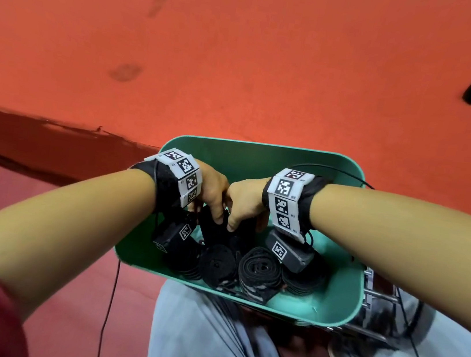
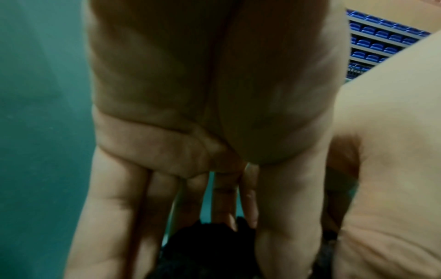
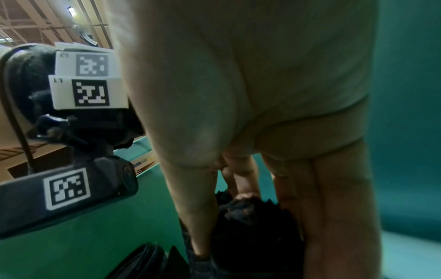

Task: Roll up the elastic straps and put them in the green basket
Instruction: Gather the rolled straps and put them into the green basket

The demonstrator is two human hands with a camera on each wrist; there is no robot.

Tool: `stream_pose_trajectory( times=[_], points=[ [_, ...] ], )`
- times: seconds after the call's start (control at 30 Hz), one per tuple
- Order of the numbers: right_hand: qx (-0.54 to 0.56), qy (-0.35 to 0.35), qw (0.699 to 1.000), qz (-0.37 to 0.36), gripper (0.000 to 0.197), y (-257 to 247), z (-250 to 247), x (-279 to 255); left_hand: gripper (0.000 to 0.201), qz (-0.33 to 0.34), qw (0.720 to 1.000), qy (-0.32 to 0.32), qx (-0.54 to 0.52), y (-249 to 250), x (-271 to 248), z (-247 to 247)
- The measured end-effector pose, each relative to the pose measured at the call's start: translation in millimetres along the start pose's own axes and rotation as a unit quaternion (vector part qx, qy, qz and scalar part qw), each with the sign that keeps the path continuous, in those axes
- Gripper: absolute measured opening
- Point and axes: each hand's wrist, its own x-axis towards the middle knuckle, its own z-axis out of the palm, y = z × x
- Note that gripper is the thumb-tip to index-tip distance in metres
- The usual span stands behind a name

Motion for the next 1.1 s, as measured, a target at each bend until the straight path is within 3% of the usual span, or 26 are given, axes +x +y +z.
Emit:
stream_pose_trajectory(
  times=[0.53, 0.8, 0.93, 1.0, 1.1],
  points=[
    [0.003, 0.027, 1.000, 0.010, 0.030, 9.2, -2.2, 8.0, 0.032, 0.022, 0.994, 0.105, -0.030, -2.4, 3.7, -8.2],
    [0.083, -0.021, 0.996, 0.007, 0.027, 11.3, 4.3, 17.6, 0.027, 0.020, 0.999, 0.035, 0.000, -7.2, 8.3, 2.0],
    [0.066, -0.042, 0.997, -0.002, 0.015, 10.9, 5.9, 20.7, 0.041, 0.010, 1.000, 0.005, 0.018, -9.2, 5.6, 2.2],
    [0.060, -0.049, 0.997, -0.004, 0.021, 11.4, 4.9, 21.1, 0.046, 0.007, 0.999, -0.003, 0.036, -9.5, 3.6, 2.0],
    [0.058, -0.062, 0.996, -0.008, 0.020, 11.9, 4.5, 22.3, 0.037, 0.005, 0.999, -0.019, 0.037, -8.5, 2.5, 2.6]
  ],
)
